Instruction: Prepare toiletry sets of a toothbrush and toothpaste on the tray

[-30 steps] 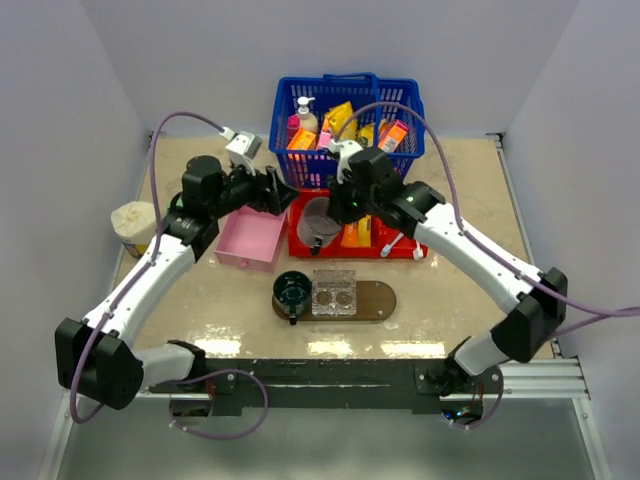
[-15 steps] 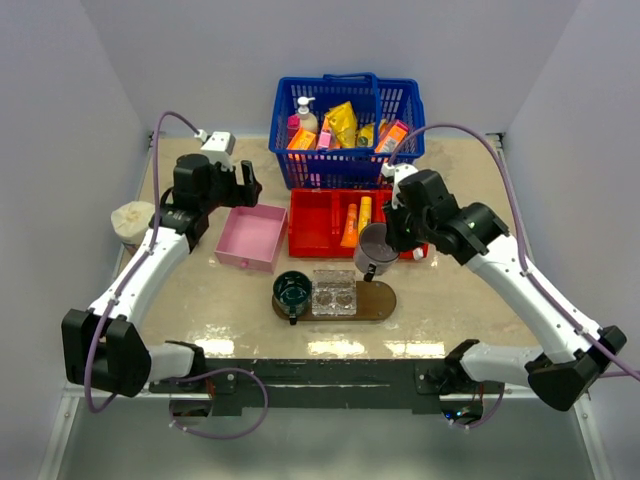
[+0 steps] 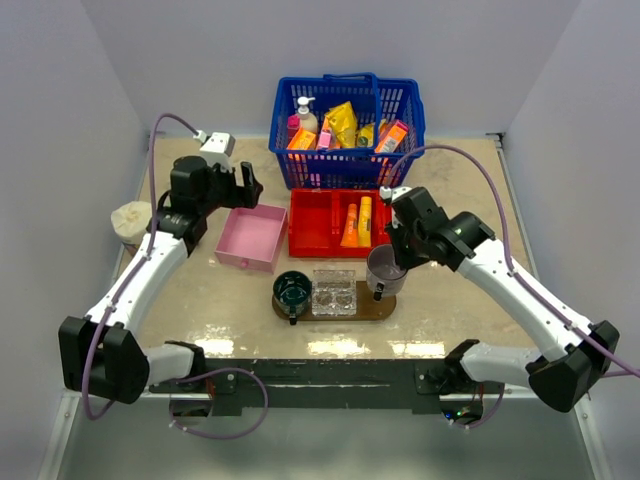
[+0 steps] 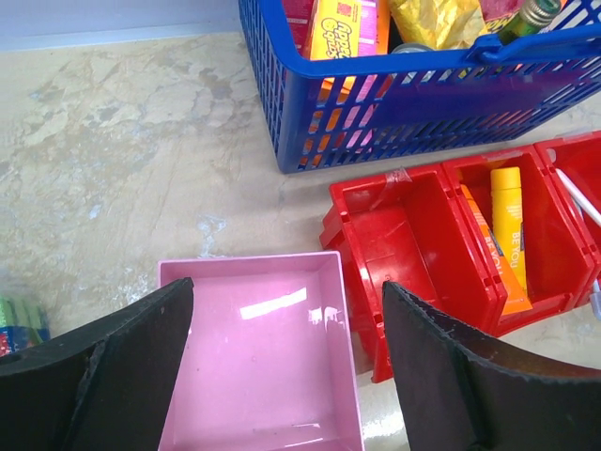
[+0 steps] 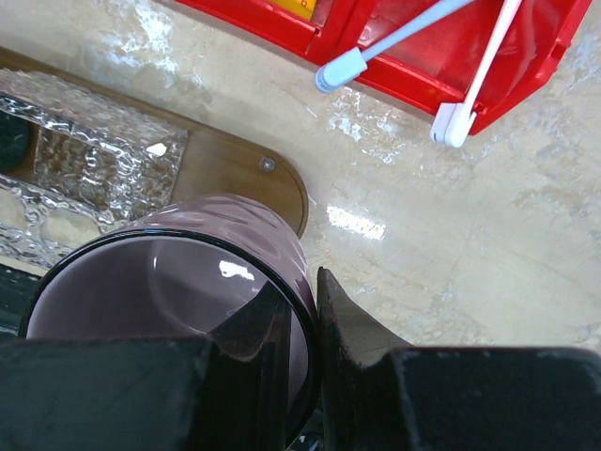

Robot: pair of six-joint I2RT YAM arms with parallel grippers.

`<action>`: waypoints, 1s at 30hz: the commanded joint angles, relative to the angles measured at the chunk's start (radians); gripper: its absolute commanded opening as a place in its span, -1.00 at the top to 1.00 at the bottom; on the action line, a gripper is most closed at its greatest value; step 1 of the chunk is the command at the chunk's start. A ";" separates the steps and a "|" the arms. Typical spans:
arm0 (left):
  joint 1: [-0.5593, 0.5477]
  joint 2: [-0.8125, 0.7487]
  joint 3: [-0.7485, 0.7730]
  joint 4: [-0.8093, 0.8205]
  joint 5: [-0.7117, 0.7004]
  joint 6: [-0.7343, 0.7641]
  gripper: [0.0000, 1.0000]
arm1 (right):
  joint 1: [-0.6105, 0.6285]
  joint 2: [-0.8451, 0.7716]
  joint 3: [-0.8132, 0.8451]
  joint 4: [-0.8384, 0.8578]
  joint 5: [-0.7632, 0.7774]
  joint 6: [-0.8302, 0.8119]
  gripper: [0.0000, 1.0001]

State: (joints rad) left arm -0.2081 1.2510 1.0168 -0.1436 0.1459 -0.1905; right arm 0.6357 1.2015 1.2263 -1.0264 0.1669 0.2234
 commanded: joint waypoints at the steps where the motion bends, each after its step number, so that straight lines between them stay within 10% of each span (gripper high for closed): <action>1: -0.002 -0.033 -0.001 0.047 0.011 0.006 -0.71 | 0.004 -0.039 -0.014 0.058 0.011 0.014 1.00; 30: -0.002 -0.038 -0.001 0.050 0.030 0.005 -0.71 | 0.004 0.004 -0.246 0.218 -0.007 0.137 1.00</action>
State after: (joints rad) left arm -0.2081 1.2396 1.0164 -0.1356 0.1558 -0.1905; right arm 0.6357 1.2606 0.9886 -0.8589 0.1390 0.3122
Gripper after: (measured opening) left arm 0.853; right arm 0.167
